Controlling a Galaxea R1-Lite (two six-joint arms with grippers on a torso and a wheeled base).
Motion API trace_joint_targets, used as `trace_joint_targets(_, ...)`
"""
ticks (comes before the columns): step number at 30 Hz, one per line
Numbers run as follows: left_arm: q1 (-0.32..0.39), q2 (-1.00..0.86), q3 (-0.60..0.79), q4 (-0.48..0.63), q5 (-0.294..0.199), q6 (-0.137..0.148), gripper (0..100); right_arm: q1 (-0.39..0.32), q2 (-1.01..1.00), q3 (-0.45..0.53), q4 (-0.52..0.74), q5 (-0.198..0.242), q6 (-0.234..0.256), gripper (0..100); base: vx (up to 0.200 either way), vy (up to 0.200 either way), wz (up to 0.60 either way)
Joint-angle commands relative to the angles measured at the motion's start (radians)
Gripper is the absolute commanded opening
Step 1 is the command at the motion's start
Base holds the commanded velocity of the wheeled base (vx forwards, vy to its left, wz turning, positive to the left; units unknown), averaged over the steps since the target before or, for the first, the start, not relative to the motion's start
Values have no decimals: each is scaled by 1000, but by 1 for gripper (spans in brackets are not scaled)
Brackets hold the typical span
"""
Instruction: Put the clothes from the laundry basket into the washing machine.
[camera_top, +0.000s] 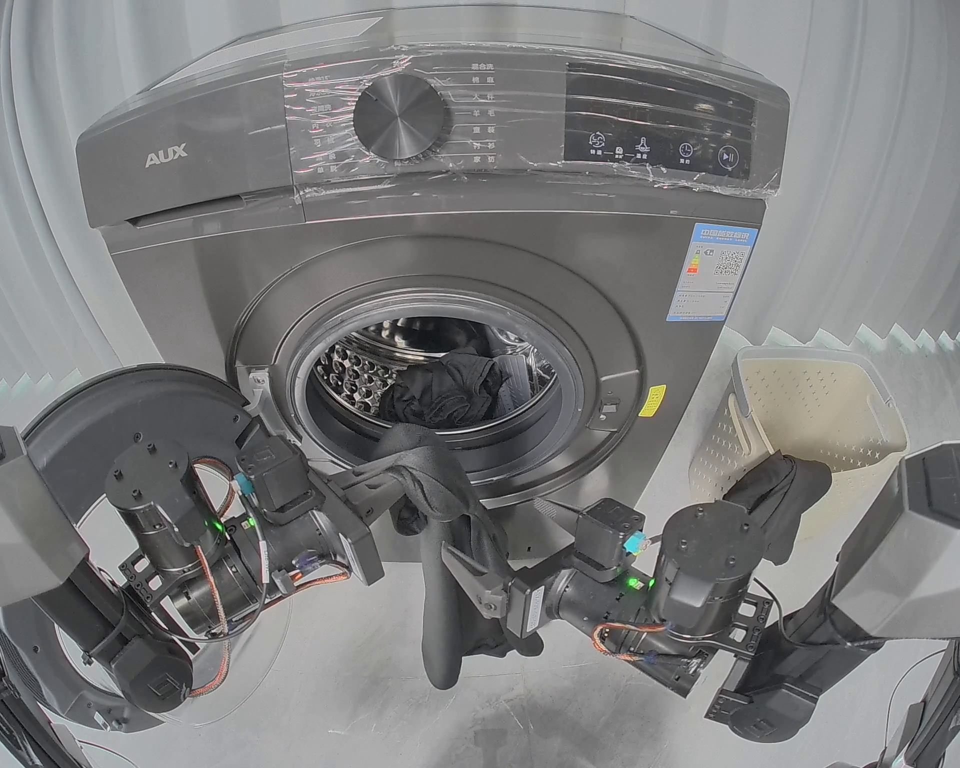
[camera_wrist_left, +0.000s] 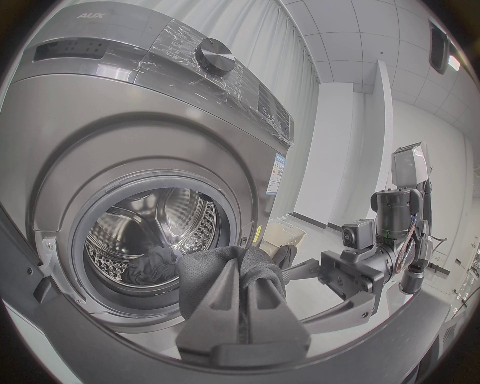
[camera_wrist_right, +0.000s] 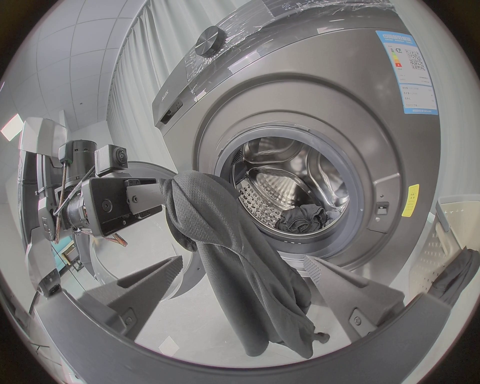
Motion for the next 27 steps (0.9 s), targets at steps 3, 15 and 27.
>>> trace_joint_targets(3, -2, 2, -4, 0, 0, 0, 0, -5, 72, -55, -3, 10, -2, 100, 0, 0, 0)
trace_joint_targets(15, -11, 1, -10, 0, -2, 0, 0, -22, 192, -204, -17, 12, -27, 100, 0, 0, 0)
trace_joint_targets(27, -14, -1, -8, 0, -2, 0, 0, -50, 236, -268, -22, 9, -27, 0, 0, 0, 0)
